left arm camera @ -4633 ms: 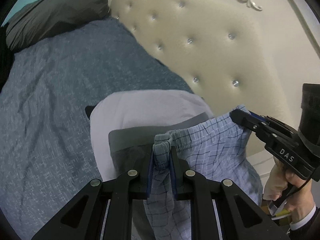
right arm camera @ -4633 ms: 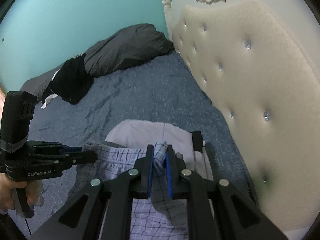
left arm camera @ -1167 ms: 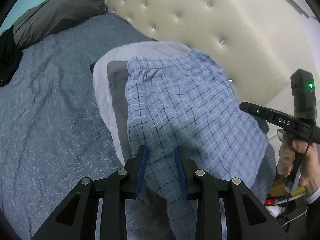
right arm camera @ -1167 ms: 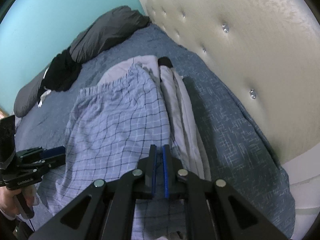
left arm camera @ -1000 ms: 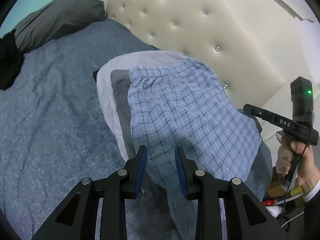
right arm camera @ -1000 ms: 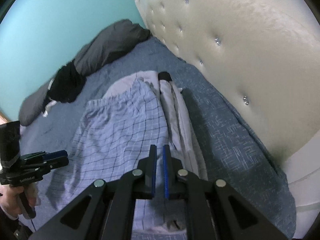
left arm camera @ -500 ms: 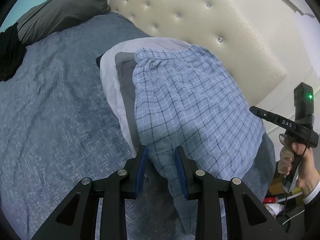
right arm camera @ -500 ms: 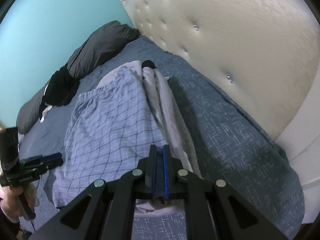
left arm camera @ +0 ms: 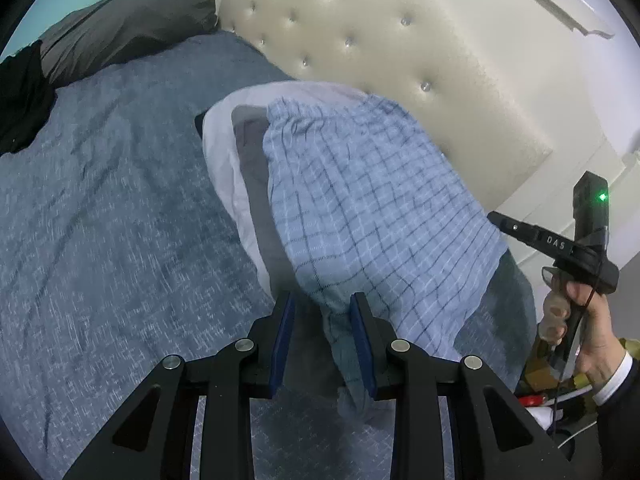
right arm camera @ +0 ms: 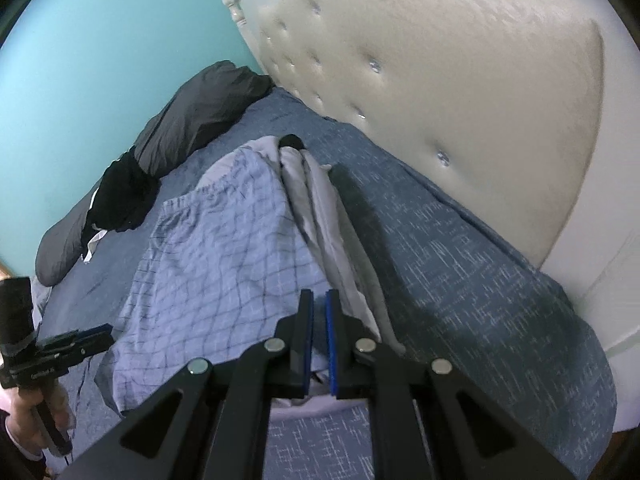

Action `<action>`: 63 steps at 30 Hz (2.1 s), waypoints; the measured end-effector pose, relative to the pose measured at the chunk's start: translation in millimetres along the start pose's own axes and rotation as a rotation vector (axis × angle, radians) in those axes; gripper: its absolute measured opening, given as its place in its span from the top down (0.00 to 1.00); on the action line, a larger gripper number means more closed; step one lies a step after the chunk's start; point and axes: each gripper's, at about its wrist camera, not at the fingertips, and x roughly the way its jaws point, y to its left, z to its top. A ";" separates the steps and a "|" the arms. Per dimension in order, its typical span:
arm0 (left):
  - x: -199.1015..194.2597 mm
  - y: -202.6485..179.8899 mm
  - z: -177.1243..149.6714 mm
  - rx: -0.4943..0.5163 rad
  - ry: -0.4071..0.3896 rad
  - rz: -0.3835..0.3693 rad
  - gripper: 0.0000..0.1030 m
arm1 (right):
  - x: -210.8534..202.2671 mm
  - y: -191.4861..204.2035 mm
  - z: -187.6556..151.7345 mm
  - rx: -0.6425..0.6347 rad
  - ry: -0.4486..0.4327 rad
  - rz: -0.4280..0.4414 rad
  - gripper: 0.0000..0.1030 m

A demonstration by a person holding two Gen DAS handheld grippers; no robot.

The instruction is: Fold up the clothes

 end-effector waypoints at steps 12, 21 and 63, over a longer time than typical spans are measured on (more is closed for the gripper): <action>-16.7 0.2 -2.5 -0.007 -0.027 0.010 0.69 | -26.1 -2.1 -1.4 0.026 -0.066 -0.011 0.95; -52.1 -0.7 -0.8 -0.008 -0.058 0.024 0.69 | -47.6 33.6 4.2 -0.033 -0.084 -0.006 0.95; -236.2 89.0 -17.5 -0.094 -0.222 0.197 0.52 | -87.1 235.6 4.6 -0.212 -0.119 0.018 0.41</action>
